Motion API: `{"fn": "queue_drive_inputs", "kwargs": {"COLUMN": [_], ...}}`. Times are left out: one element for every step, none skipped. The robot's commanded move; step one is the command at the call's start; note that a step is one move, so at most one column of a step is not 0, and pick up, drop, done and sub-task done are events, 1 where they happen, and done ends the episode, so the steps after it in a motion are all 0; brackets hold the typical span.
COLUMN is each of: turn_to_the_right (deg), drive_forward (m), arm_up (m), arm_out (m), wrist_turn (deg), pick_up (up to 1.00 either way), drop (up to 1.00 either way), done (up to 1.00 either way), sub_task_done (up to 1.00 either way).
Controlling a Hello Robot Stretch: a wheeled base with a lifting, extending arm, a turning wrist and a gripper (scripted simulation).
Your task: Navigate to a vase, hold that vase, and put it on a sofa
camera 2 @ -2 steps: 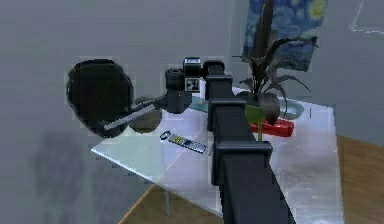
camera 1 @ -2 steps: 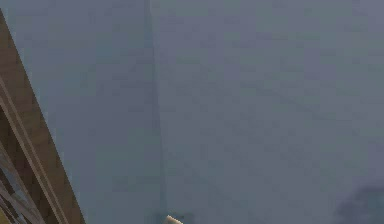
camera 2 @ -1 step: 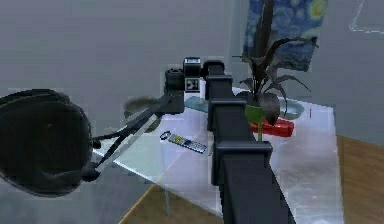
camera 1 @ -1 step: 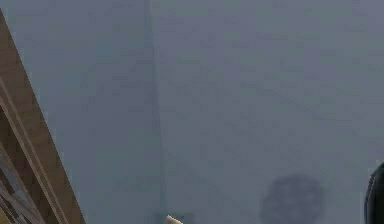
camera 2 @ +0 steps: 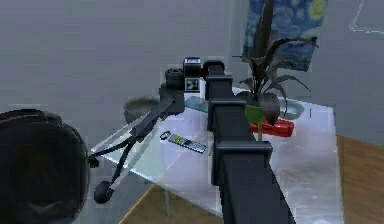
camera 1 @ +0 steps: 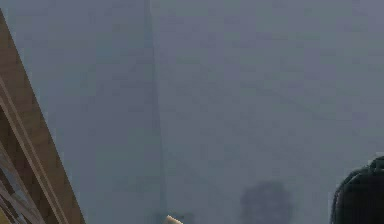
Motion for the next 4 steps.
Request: {"fn": "queue_drive_inputs", "kwargs": {"turn_to_the_right": [0.0,-45.0,-45.0,-45.0], "drive_forward": [0.0,0.0,0.0,0.0], "arm_up": [0.0,0.0,0.0,0.0], "arm_out": [-0.3,0.0,0.0,0.0], "wrist_turn": [0.0,0.0,0.0,0.0], "pick_up": [0.0,0.0,0.0,0.0], "drop": [0.0,0.0,0.0,0.0], "done": [0.0,0.0,0.0,0.0], "sub_task_done": [0.0,0.0,0.0,0.0]}}
